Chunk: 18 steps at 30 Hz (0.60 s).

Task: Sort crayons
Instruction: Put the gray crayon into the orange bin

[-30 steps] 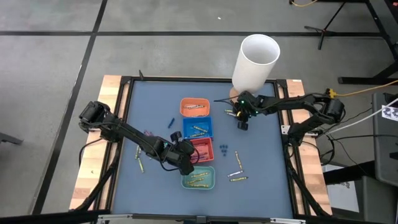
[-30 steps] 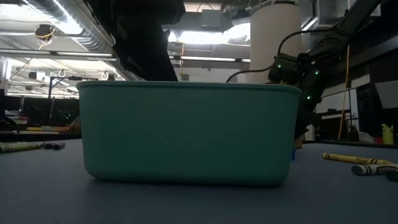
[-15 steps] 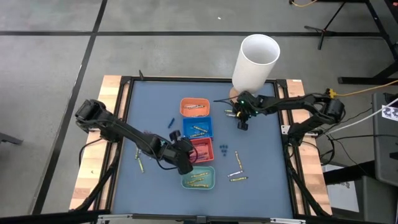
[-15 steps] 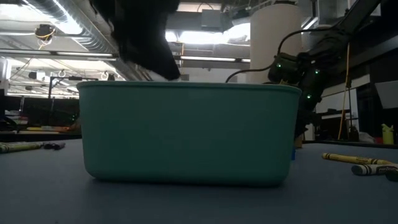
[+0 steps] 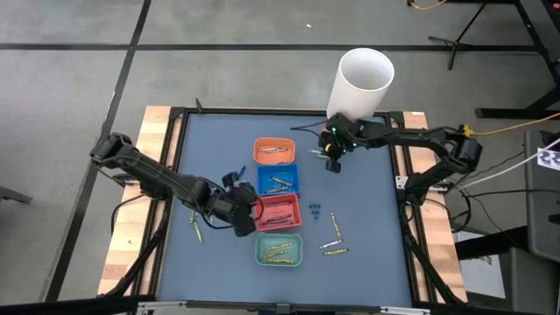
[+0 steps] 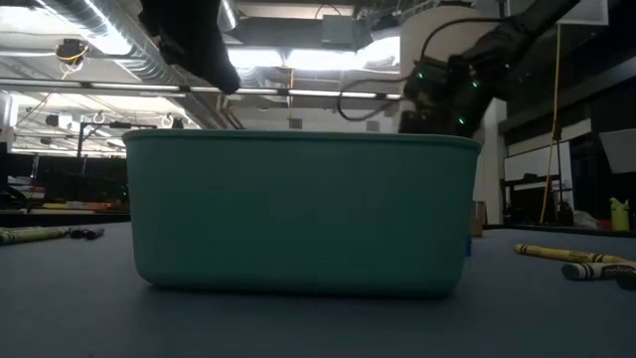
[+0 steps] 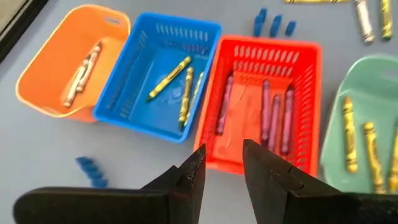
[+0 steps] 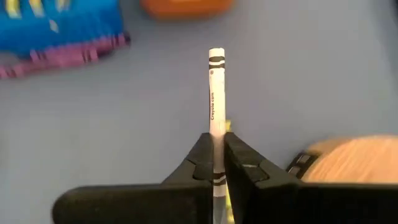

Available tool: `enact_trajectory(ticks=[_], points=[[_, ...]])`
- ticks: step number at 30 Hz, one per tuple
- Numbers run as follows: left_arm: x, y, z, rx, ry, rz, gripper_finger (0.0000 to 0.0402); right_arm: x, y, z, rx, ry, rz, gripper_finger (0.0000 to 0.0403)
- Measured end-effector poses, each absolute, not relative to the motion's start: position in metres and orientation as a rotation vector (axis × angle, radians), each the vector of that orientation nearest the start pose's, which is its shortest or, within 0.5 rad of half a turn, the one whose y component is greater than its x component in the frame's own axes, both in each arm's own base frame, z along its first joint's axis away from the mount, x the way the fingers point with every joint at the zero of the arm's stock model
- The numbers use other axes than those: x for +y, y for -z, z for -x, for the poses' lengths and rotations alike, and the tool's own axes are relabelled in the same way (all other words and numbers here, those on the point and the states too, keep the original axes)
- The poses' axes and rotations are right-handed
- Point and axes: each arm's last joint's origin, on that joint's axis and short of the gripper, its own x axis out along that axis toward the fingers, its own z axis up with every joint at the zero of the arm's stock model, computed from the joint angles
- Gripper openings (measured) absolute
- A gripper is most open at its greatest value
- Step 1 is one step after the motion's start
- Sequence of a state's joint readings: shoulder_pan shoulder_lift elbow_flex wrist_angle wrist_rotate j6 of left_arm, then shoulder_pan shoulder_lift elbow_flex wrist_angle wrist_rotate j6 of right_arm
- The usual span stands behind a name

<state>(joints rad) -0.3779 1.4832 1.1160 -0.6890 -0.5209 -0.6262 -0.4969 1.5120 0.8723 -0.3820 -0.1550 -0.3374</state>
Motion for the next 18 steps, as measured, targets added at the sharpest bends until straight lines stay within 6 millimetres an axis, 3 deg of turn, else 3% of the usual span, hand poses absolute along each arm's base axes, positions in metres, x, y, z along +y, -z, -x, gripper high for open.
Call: enact_trajectory(ticks=[7,12,18], points=[[-0.086,-0.249,-0.259,1.002,-0.511,0.094,0.0092,-0.142,-0.216,-0.274,0.824,0.147,0.028,0.0019],[-0.081,-0.246,-0.247,1.079,-0.619,0.094,0.0092,-0.143,-0.222,-0.279,0.731,0.097,0.035,0.002],[-0.08,-0.246,-0.246,1.081,-0.629,0.104,0.0092,-0.142,-0.222,-0.279,0.733,0.09,0.034,0.002]])
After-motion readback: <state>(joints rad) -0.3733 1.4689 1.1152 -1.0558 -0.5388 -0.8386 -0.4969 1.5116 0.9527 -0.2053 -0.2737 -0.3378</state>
